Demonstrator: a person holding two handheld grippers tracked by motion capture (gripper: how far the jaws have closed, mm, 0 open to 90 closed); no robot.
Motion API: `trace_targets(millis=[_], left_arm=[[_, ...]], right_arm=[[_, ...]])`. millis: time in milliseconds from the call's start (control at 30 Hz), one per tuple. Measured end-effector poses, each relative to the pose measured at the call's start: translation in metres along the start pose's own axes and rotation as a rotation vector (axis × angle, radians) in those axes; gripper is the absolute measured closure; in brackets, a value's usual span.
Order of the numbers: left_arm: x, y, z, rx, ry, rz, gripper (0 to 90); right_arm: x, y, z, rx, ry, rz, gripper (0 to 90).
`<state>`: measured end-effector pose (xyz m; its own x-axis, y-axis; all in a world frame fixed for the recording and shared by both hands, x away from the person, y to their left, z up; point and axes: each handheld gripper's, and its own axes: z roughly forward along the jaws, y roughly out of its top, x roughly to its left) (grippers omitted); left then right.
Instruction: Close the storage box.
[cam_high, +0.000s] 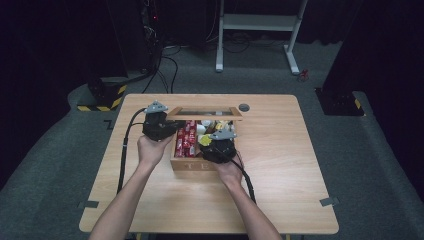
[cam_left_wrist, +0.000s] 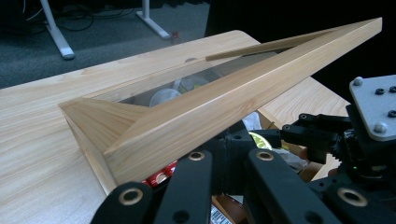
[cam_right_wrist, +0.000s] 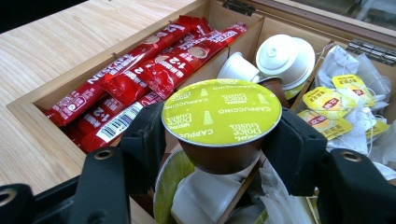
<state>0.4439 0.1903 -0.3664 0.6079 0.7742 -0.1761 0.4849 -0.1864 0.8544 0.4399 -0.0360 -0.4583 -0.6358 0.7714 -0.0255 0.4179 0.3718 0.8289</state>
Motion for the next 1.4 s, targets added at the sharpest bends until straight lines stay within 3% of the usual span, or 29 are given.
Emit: trace_targets(millis=[1400], left_arm=[[-0.002, 0.0, 0.001, 0.012, 0.003, 0.01, 90.0]], right_arm=[[-0.03, -0.013, -0.049, -0.049, -0.015, 0.053, 40.8]])
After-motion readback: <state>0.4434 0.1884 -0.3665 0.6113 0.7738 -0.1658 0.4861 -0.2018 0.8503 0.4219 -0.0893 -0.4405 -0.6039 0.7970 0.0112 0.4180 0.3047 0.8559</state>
